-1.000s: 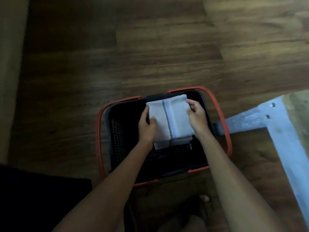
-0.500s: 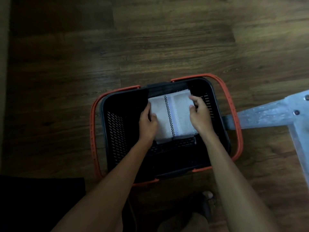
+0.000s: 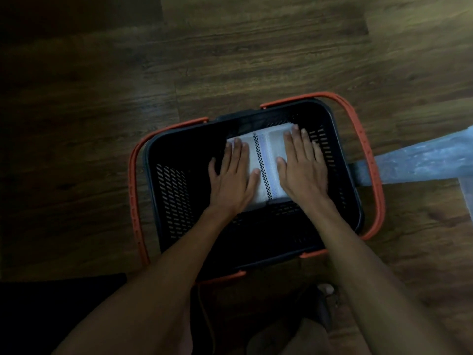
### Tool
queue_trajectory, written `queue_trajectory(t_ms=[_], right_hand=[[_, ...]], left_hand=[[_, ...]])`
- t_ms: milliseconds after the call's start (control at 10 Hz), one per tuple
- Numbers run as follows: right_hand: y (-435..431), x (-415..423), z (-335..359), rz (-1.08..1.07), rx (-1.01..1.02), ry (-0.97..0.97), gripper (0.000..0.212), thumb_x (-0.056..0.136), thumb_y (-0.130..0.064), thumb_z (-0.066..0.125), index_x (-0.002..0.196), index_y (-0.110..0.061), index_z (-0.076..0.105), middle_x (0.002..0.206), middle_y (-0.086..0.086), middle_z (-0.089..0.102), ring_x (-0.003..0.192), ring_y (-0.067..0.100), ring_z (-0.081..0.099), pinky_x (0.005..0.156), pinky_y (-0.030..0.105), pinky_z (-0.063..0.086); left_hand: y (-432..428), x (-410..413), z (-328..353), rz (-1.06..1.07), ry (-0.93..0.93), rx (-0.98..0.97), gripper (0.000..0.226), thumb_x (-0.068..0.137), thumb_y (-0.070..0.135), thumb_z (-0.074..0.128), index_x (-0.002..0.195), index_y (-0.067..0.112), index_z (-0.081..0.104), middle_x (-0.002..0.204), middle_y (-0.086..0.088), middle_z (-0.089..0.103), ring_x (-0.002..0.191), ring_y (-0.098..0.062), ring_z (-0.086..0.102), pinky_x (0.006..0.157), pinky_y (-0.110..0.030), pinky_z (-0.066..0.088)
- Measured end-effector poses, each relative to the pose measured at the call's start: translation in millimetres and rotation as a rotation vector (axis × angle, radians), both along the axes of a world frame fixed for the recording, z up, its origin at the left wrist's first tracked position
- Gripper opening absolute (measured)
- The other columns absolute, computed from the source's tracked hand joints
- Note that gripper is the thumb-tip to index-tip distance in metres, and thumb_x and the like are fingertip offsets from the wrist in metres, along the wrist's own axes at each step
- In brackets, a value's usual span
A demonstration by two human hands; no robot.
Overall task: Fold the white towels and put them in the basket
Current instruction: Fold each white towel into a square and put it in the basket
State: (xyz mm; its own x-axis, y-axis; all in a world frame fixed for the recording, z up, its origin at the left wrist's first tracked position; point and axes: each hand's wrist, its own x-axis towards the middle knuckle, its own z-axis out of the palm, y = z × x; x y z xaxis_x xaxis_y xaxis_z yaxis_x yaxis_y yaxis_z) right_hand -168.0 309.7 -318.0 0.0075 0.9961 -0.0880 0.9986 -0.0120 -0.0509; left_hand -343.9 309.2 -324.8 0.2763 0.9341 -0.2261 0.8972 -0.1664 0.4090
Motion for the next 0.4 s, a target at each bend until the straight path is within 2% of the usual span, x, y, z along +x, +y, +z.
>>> queue_trajectory(t_ms=[100, 200, 300, 400], right_hand=[[2.0, -1.6, -9.7, -0.026, 0.008, -0.021, 0.060, 0.096, -0.035, 0.032, 0.146, -0.002, 0.030, 0.154, 0.015, 0.028, 0.143, 0.027, 0.027, 0.114, 0.040, 0.012], [4.1, -2.9, -5.3, -0.043, -0.014, -0.045, 0.060, 0.095, -0.034, 0.034, 0.145, -0.002, 0.033, 0.153, 0.015, 0.031, 0.142, 0.027, 0.028, 0.114, 0.039, 0.012], [5.3, -5.4, 1.2, -0.063, -0.047, -0.029, 0.060, 0.094, -0.034, 0.032, 0.144, -0.002, 0.035, 0.151, 0.015, 0.034, 0.141, 0.028, 0.031, 0.113, 0.039, 0.013], [6.3, -8.9, 20.2, -0.085, -0.085, -0.002, 0.062, 0.092, -0.036, 0.029, 0.144, -0.002, 0.034, 0.152, 0.016, 0.033, 0.141, 0.030, 0.031, 0.112, 0.042, 0.020]], left_hand=[[3.7, 1.6, -7.0, -0.017, 0.038, 0.006, 0.068, 0.094, 0.054, 0.017, 0.152, 0.019, 0.007, 0.160, 0.001, 0.001, 0.147, -0.013, -0.002, 0.113, -0.051, 0.003], [6.5, 1.0, -7.8, -0.037, 0.078, -0.010, 0.071, 0.093, 0.056, 0.016, 0.152, 0.018, 0.007, 0.160, 0.001, 0.001, 0.147, -0.013, -0.002, 0.114, -0.052, 0.002], [10.8, 0.7, 1.1, -0.066, 0.095, -0.090, 0.074, 0.091, 0.058, 0.011, 0.152, 0.019, 0.001, 0.160, 0.001, -0.006, 0.147, -0.016, -0.007, 0.114, -0.053, -0.002], [14.1, -1.7, 25.6, -0.079, 0.103, -0.126, 0.076, 0.089, 0.059, 0.014, 0.151, 0.017, 0.006, 0.160, 0.000, -0.002, 0.147, -0.018, -0.005, 0.115, -0.052, 0.002]])
